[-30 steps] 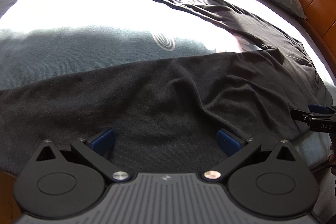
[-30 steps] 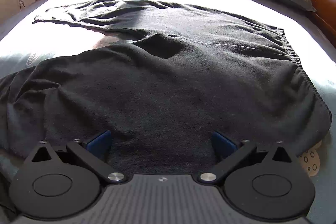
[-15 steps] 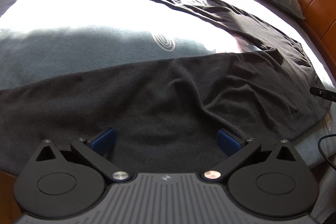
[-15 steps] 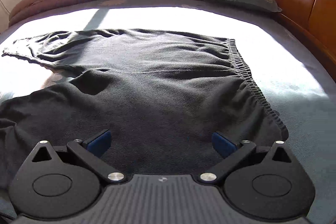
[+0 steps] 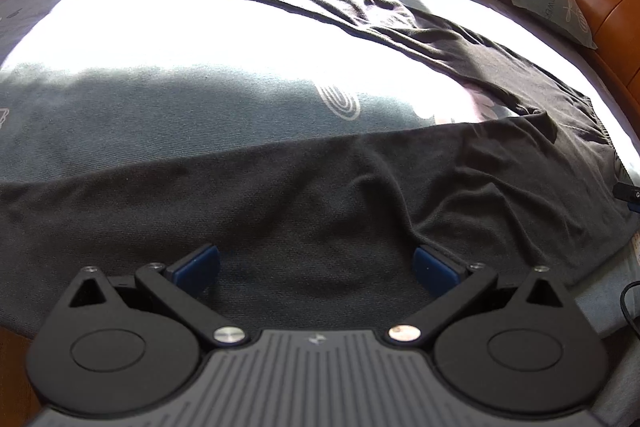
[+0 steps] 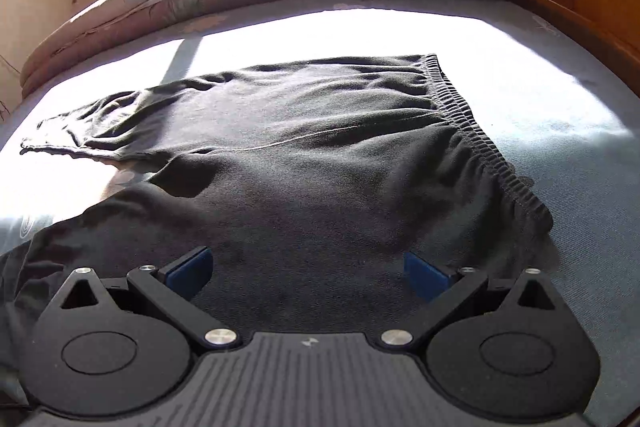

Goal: Fold clothes

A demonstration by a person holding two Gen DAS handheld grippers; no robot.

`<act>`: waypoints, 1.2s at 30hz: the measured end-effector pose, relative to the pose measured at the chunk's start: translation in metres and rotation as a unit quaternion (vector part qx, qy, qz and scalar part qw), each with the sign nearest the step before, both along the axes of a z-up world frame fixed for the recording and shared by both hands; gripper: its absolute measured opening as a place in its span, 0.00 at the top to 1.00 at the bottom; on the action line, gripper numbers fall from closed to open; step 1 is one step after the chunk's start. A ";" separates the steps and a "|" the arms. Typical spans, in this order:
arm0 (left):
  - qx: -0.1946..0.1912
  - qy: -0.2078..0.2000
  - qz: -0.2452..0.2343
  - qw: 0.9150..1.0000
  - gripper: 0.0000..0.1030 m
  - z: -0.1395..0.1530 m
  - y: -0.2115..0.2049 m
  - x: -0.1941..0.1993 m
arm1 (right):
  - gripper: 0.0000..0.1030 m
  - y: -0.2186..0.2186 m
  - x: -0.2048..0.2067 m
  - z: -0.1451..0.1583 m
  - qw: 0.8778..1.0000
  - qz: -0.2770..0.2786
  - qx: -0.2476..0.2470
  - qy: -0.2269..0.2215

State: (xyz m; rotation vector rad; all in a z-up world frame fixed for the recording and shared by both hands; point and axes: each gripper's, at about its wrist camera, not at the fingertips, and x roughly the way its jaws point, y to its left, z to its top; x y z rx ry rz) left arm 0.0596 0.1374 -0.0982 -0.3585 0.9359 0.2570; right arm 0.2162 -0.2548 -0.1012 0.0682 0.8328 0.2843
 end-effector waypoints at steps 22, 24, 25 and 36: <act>-0.068 -0.049 0.152 0.985 0.01 0.002 0.154 -0.032 | 0.00 0.090 -0.017 -0.029 0.991 0.110 -0.070 0.028; -0.046 -0.046 0.137 0.988 0.01 0.011 0.142 -0.031 | 0.00 0.089 -0.016 -0.029 0.991 0.108 -0.068 0.028; -0.044 -0.051 0.123 0.990 0.01 0.016 0.136 -0.032 | 0.00 0.089 -0.016 -0.029 0.992 0.107 -0.067 0.028; -0.114 -0.052 0.145 0.981 0.01 -0.001 0.120 -0.081 | 0.00 0.091 -0.018 -0.030 0.992 0.104 -0.073 0.023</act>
